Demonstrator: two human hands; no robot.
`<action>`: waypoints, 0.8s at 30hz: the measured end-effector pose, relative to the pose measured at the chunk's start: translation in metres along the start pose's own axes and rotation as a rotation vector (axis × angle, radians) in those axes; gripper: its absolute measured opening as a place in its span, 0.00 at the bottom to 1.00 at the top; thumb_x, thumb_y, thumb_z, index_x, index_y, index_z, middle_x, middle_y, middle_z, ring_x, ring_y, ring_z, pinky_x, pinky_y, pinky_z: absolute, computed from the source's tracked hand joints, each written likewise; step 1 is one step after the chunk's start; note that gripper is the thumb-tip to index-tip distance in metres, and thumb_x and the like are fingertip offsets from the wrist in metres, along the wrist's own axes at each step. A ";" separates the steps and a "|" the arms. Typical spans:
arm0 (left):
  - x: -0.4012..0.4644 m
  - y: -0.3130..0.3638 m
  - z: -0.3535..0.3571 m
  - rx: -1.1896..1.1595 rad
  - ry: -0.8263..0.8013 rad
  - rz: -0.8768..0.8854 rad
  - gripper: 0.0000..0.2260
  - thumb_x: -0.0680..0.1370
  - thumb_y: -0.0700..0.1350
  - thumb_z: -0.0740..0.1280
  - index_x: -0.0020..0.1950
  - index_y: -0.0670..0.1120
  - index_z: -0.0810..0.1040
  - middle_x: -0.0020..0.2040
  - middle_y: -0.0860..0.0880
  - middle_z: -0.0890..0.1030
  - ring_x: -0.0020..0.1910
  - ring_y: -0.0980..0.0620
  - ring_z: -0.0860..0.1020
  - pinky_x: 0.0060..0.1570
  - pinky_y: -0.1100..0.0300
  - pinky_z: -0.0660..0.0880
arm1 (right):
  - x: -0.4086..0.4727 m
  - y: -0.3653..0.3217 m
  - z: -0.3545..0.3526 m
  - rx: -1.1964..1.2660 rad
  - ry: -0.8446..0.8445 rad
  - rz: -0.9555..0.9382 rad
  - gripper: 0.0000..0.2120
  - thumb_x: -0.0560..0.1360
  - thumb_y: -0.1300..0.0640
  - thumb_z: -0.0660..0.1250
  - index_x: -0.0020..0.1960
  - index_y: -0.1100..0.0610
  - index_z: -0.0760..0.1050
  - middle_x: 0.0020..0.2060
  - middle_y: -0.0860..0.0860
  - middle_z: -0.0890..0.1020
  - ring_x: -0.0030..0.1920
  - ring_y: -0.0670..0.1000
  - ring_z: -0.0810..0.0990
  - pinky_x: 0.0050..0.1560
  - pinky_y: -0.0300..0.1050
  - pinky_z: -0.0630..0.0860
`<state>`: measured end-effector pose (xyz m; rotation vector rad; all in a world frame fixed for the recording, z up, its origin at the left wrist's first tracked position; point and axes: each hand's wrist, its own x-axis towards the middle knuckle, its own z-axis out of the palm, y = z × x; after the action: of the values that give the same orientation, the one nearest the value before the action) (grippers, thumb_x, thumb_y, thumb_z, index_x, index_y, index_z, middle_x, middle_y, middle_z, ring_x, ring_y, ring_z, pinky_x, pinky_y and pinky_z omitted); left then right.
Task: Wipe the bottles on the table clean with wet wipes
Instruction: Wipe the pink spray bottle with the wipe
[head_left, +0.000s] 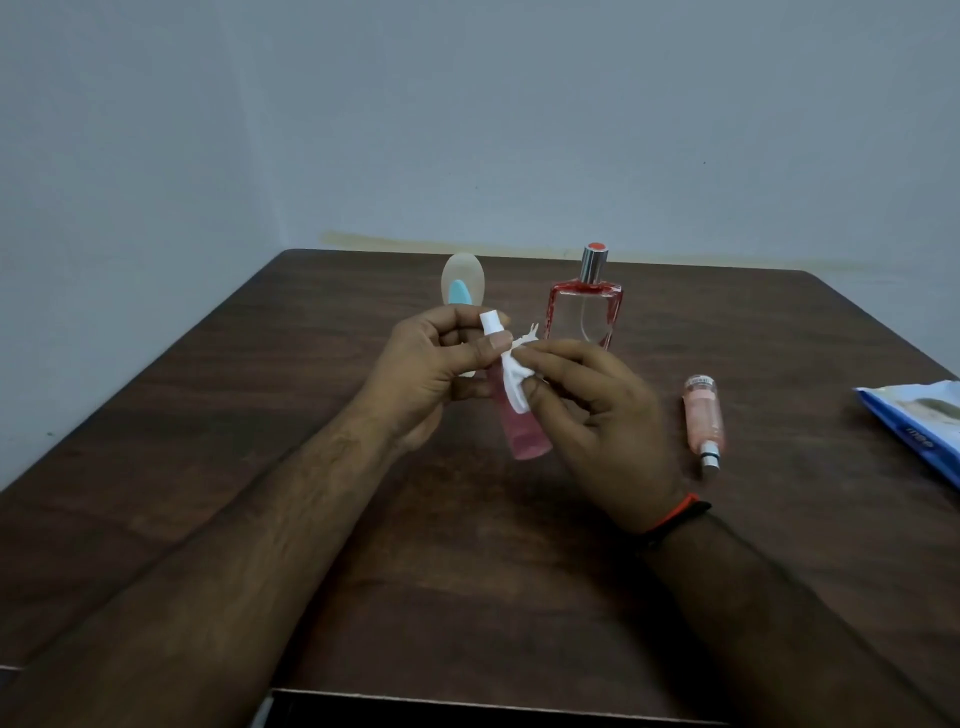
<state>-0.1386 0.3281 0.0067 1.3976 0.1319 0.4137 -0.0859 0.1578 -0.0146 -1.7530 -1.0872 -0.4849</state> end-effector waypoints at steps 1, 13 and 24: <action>0.001 -0.001 -0.001 -0.019 0.001 0.011 0.18 0.68 0.41 0.73 0.57 0.39 0.80 0.46 0.45 0.84 0.45 0.50 0.83 0.44 0.55 0.82 | 0.000 0.000 -0.001 0.035 -0.012 0.021 0.14 0.77 0.61 0.69 0.62 0.58 0.81 0.58 0.49 0.82 0.59 0.42 0.78 0.60 0.35 0.75; 0.000 0.001 -0.005 -0.121 -0.037 0.092 0.17 0.71 0.39 0.68 0.60 0.39 0.78 0.46 0.46 0.86 0.49 0.52 0.83 0.50 0.59 0.80 | 0.003 0.004 -0.004 0.748 -0.201 0.519 0.19 0.72 0.65 0.71 0.63 0.65 0.78 0.55 0.55 0.85 0.57 0.54 0.84 0.57 0.50 0.80; -0.006 0.002 0.006 -0.123 -0.125 0.087 0.15 0.72 0.39 0.65 0.59 0.42 0.77 0.46 0.50 0.86 0.48 0.55 0.84 0.49 0.62 0.80 | 0.004 0.002 -0.002 0.922 -0.249 0.557 0.17 0.71 0.59 0.69 0.59 0.57 0.79 0.55 0.52 0.85 0.57 0.53 0.83 0.55 0.46 0.81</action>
<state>-0.1430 0.3210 0.0087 1.3070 -0.0558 0.3981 -0.0824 0.1575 -0.0121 -1.1918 -0.7378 0.5299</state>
